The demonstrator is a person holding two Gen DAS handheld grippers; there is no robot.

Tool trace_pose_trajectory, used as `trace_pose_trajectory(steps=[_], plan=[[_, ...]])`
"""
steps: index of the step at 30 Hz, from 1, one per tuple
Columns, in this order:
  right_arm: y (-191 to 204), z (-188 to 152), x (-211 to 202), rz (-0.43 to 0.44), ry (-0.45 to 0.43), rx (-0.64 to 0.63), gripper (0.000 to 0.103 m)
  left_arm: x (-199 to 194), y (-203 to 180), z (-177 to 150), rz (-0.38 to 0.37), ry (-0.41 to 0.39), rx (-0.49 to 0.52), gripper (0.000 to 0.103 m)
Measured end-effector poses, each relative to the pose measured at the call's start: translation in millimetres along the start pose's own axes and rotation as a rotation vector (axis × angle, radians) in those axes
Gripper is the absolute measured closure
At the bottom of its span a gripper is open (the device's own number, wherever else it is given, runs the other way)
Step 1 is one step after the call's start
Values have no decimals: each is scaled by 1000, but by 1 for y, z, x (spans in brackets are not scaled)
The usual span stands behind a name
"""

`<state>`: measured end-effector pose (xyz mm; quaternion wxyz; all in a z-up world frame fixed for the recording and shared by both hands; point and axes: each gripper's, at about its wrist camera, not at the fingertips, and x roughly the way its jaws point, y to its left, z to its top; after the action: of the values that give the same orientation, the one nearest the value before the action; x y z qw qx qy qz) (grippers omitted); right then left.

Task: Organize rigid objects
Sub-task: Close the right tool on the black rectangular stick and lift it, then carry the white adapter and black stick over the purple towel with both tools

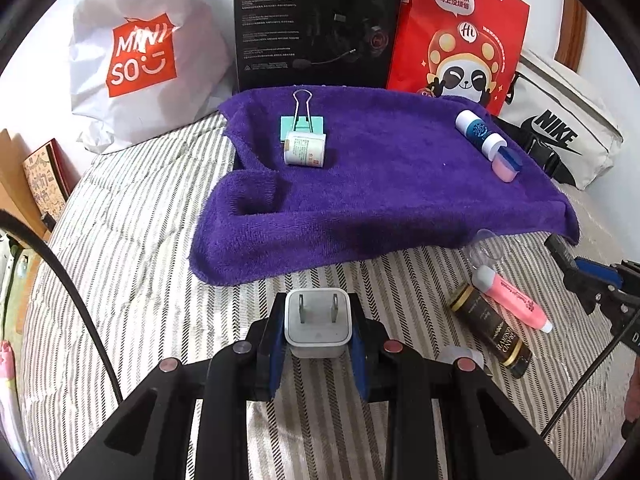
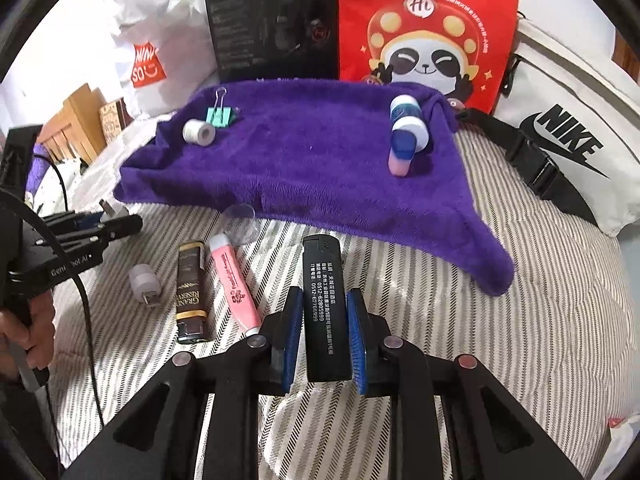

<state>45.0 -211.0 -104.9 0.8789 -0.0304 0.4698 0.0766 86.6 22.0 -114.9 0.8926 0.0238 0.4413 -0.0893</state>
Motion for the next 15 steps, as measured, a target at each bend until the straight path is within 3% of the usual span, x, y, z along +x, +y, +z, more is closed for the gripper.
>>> trace_pose_trajectory(steps=[15], plan=[[-29,37,-20,25,-70,19,81,-25,12,14,-54,-29,-47,77]])
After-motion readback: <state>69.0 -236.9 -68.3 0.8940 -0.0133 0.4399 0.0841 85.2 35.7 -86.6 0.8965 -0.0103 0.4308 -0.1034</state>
